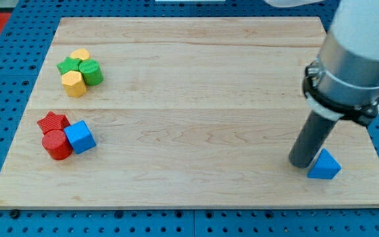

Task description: Point at the the red star

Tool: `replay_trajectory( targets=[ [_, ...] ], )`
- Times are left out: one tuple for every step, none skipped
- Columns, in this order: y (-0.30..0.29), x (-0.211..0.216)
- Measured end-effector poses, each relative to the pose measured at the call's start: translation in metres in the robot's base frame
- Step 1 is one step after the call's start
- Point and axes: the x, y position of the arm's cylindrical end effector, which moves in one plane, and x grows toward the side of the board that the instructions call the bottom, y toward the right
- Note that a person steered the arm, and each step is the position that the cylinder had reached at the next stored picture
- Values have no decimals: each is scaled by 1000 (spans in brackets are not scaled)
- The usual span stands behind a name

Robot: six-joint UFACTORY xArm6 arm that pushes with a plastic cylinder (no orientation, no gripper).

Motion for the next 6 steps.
replay_trajectory(
  targets=[
    [-53, 42],
    [-137, 54],
    [-224, 50],
    [-298, 42],
    [-368, 18],
    [-424, -19]
  ],
)
